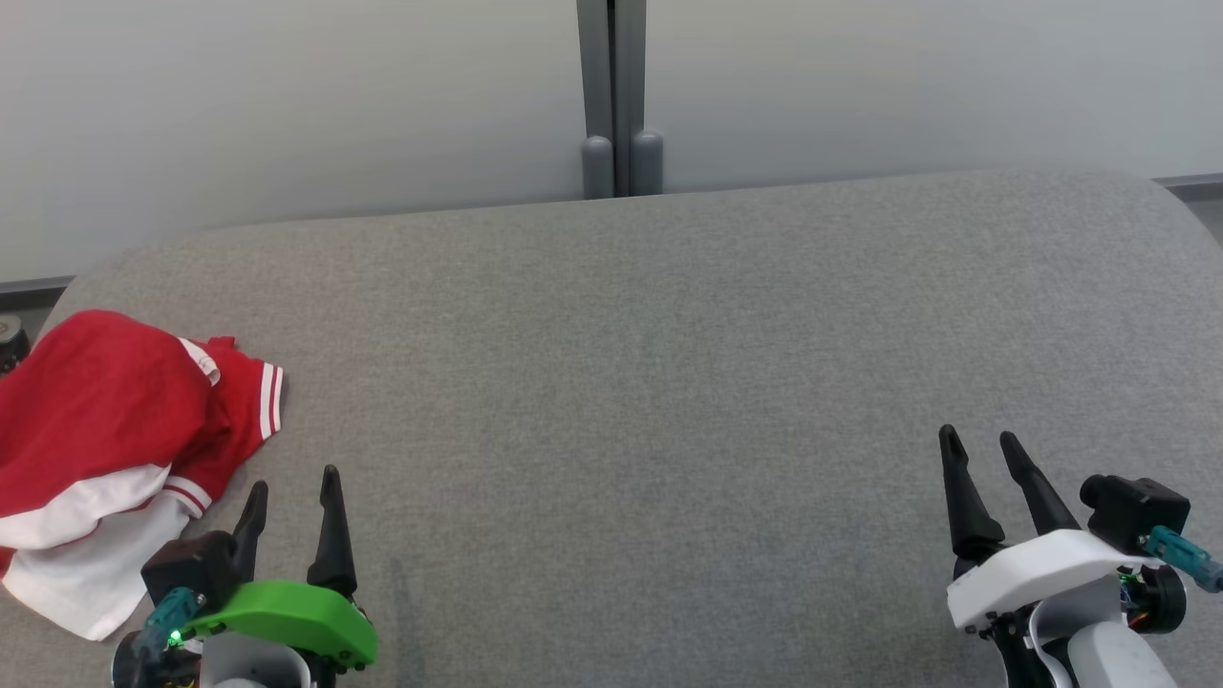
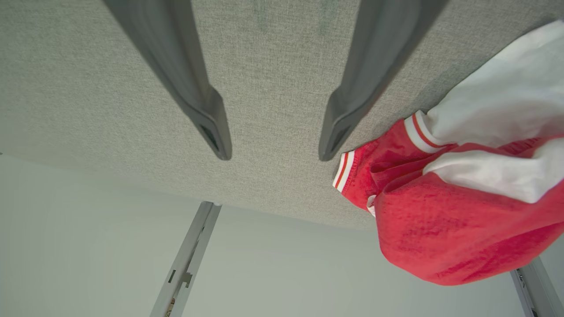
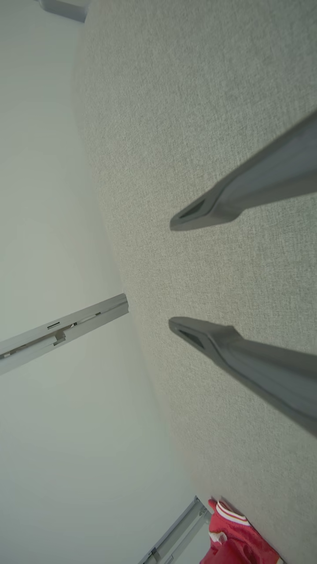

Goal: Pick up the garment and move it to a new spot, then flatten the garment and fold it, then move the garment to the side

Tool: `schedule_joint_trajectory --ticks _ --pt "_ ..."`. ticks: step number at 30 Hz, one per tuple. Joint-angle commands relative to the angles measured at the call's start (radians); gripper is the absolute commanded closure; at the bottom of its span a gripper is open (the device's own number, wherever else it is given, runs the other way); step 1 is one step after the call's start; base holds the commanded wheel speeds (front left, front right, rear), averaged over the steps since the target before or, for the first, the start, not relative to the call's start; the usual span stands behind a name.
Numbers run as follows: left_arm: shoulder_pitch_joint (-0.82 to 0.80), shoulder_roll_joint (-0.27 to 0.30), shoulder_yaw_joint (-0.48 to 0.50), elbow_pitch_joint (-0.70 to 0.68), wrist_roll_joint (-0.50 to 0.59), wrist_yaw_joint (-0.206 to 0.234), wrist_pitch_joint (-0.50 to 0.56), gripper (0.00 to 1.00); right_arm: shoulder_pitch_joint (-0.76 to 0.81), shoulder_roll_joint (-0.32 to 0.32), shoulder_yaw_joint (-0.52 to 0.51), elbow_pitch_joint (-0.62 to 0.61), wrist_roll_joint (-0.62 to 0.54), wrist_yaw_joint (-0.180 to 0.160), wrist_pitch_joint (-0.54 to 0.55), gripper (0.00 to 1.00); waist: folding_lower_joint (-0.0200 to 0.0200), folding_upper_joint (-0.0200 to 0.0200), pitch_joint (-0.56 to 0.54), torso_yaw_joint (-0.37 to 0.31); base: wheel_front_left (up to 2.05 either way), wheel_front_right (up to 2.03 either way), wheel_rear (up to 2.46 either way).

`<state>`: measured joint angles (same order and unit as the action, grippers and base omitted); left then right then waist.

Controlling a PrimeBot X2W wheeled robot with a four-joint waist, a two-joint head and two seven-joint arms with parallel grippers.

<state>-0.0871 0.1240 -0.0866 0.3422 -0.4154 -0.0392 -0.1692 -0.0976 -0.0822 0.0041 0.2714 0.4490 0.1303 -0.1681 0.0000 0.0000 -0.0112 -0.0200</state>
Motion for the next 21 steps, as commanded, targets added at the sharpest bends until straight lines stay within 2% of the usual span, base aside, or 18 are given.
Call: schedule_joint_trajectory --ticks 1,21 --pt "0.009 0.004 -0.001 -0.003 0.031 0.005 -0.01 0.0 0.004 -0.002 -0.005 -0.004 -0.029 0.0 -0.011 0.0 0.0 0.0 -0.001 -0.001 0.0 0.0 0.0" --pt "0.027 -0.012 0.006 0.02 0.199 0.001 -0.055 0.0 0.022 0.006 -0.008 0.009 -0.211 0.0 -0.056 0.0 0.0 0.0 -0.003 -0.002 0.0 0.0 0.0"
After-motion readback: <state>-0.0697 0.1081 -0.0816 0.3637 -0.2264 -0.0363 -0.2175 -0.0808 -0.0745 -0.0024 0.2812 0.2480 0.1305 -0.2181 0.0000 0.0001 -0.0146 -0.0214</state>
